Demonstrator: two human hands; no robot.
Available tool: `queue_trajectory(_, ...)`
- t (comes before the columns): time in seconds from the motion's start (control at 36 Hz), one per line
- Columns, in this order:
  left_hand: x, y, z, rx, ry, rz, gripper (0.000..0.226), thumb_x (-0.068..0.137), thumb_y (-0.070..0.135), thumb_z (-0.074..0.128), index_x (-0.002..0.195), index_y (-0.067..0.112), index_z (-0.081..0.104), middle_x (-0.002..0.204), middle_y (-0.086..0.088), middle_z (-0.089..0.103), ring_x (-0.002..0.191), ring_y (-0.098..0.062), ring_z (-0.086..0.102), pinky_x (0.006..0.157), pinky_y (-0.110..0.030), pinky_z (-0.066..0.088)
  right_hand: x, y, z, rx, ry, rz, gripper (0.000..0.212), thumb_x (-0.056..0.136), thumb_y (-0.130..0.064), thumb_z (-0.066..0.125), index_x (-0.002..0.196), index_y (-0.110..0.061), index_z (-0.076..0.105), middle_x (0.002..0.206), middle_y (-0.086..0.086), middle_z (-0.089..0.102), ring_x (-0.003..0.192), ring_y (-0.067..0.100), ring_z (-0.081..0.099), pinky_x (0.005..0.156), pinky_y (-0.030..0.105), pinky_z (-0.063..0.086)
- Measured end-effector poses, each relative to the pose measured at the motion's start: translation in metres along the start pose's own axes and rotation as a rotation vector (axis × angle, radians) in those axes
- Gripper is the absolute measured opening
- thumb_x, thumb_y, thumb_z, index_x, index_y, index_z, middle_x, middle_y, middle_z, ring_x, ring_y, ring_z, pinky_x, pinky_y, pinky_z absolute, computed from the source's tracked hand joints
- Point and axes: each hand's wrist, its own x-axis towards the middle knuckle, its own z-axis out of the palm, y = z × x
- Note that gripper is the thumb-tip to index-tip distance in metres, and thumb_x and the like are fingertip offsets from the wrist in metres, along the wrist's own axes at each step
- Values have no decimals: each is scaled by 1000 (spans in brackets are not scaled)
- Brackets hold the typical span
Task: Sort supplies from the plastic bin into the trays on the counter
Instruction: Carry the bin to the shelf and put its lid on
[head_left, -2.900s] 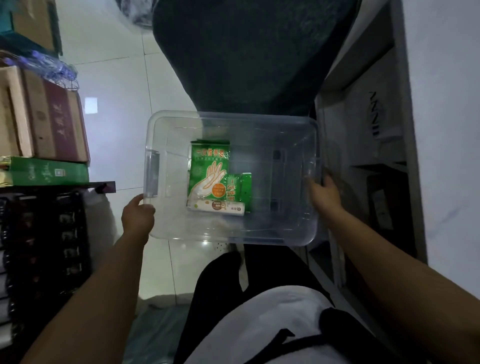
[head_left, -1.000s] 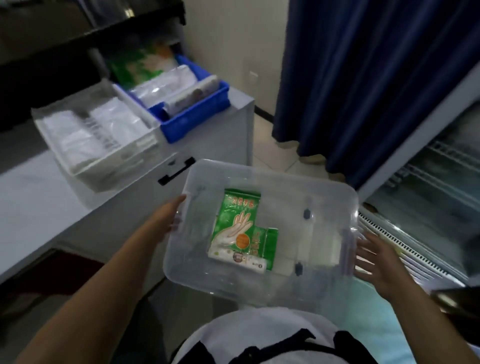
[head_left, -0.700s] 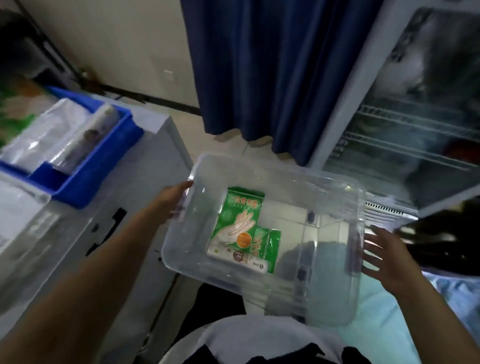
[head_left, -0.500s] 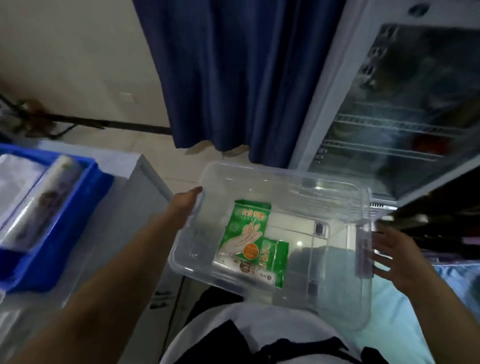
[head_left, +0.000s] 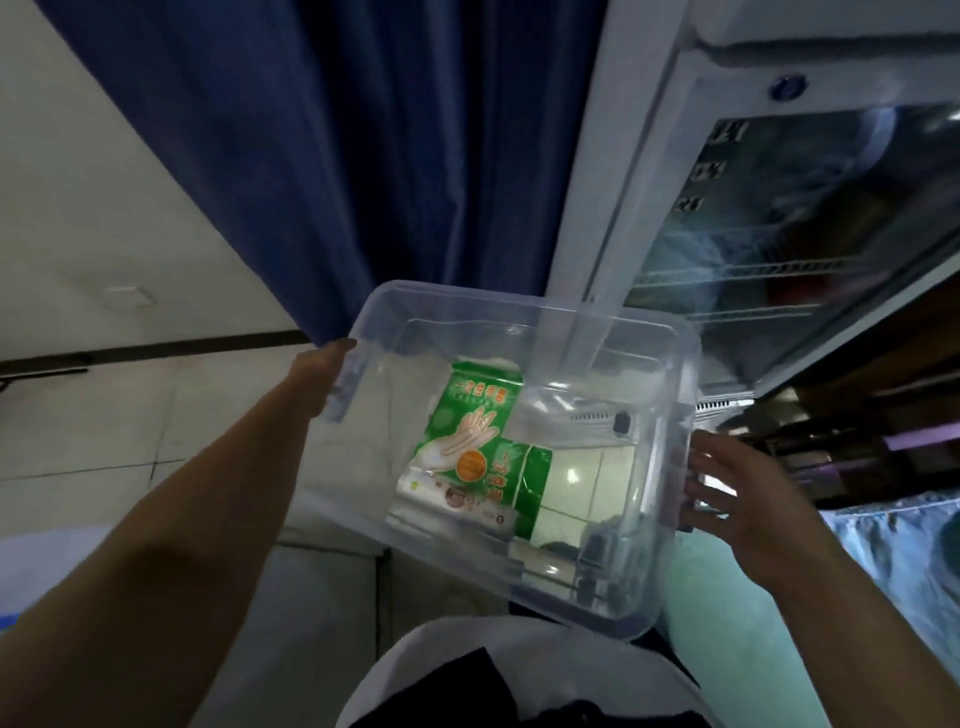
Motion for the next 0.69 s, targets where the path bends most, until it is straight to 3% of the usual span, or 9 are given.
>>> queue_trajectory(0.08, 25, 23, -22, 4, -13, 32, 46, 96, 35, 59, 133, 7, 57, 121, -12, 58, 79, -21, 57, 66, -31, 45, 29, -6, 28, 38, 6, 31, 10, 90, -28, 60, 85, -23, 67, 81, -2, 62, 70, 16, 57, 64, 30, 45)
queue_trajectory(0.17, 49, 35, -41, 46, 52, 4, 32, 94, 38, 61, 111, 12, 64, 108, -9, 58, 72, -20, 56, 57, -29, 41, 64, -17, 59, 35, -39, 75, 13, 89, -29, 61, 81, -24, 68, 71, -6, 64, 62, 13, 60, 55, 26, 48)
queue_trajectory(0.22, 64, 40, -56, 53, 112, -19, 27, 93, 37, 62, 103, 13, 63, 103, -9, 58, 72, -20, 56, 58, -29, 41, 89, -27, 80, 27, -66, 114, 12, 90, -27, 60, 82, -23, 69, 64, -7, 65, 55, 11, 61, 52, 26, 49)
queue_trajectory(0.36, 83, 43, -102, -6, 282, -143, 31, 87, 39, 64, 106, 14, 60, 100, -7, 58, 86, -27, 59, 71, -34, 42, 159, -75, 140, -53, -146, 169, 8, 87, -24, 65, 81, -21, 69, 63, -5, 63, 59, 14, 57, 62, 30, 48)
queue_trajectory(0.44, 82, 42, -126, -71, 372, -220, 28, 86, 39, 65, 99, 14, 61, 92, -5, 57, 75, -24, 59, 63, -30, 42, 199, -109, 181, -156, -224, 192, 6, 87, -22, 64, 82, -19, 66, 52, -9, 62, 42, 5, 58, 55, 26, 47)
queue_trajectory(0.56, 69, 33, -152, -225, 475, -253, 17, 88, 37, 65, 89, 20, 63, 90, -2, 57, 72, -23, 59, 63, -29, 40, 238, -143, 240, -205, -290, 215, 4, 80, -16, 66, 79, -13, 64, 54, -1, 61, 37, 7, 57, 40, 18, 45)
queue_trajectory(0.69, 49, 8, -169, -331, 593, -283, 23, 89, 33, 66, 109, 22, 67, 101, -6, 62, 78, -25, 64, 76, -36, 45, 277, -173, 330, -393, -379, 188, 14, 78, -22, 62, 65, -18, 60, 57, -1, 58, 46, 14, 53, 41, 19, 41)
